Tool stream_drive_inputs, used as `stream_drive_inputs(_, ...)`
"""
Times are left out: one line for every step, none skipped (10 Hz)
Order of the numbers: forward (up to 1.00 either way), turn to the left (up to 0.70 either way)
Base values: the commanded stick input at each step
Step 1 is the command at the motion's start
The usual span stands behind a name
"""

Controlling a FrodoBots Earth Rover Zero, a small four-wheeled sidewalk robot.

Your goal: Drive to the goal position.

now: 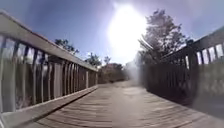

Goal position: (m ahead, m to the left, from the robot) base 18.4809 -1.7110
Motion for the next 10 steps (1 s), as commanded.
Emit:
stream_drive_inputs(0.7, -0.14)
stream_drive_inputs(0.7, -0.14)
stream_drive_inputs(0.7, -0.14)
stream_drive_inputs(0.7, -0.14)
stream_drive_inputs(0.7, -0.03)
stream_drive_inputs(0.7, 0.0)
stream_drive_inputs(0.7, 0.0)
stream_drive_inputs(0.7, -0.04)
stream_drive_inputs(0.7, -0.14)
stream_drive_inputs(0.7, -0.14)
